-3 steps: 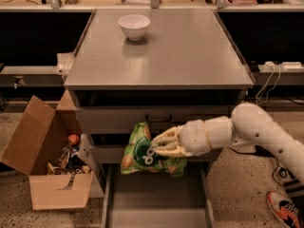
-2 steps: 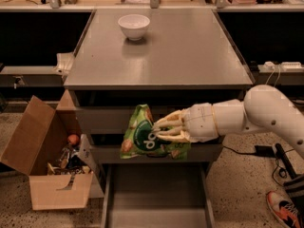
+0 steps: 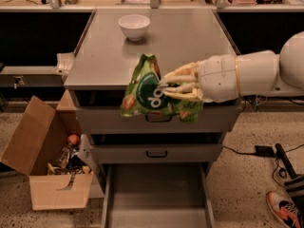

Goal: Pick green rice chip bag from bottom drawer and place on counter

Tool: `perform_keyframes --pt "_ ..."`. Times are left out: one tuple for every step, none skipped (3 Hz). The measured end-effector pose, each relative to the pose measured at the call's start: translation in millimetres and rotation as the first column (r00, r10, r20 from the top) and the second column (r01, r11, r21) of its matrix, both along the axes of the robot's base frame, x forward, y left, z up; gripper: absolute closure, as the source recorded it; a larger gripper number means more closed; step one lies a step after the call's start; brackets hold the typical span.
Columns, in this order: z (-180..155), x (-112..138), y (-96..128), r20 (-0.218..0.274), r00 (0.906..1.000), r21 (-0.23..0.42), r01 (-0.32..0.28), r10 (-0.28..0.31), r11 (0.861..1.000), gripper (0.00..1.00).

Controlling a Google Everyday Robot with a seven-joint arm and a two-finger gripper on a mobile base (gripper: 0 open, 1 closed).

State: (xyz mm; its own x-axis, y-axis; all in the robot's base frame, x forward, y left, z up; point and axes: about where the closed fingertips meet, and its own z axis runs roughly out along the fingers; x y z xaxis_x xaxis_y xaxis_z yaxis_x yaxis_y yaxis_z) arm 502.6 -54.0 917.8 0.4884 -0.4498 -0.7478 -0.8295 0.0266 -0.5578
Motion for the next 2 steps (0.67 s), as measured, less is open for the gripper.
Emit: perform_keyframes --pt "3.1 1.4 -1.1 0.005 1.0 0.002 0.003 -0.003 1.0 1.0" --pt "7.2 7.9 -5.2 -0.005 0.9985 0.042 0.054 -0.054 0.998 1.0"
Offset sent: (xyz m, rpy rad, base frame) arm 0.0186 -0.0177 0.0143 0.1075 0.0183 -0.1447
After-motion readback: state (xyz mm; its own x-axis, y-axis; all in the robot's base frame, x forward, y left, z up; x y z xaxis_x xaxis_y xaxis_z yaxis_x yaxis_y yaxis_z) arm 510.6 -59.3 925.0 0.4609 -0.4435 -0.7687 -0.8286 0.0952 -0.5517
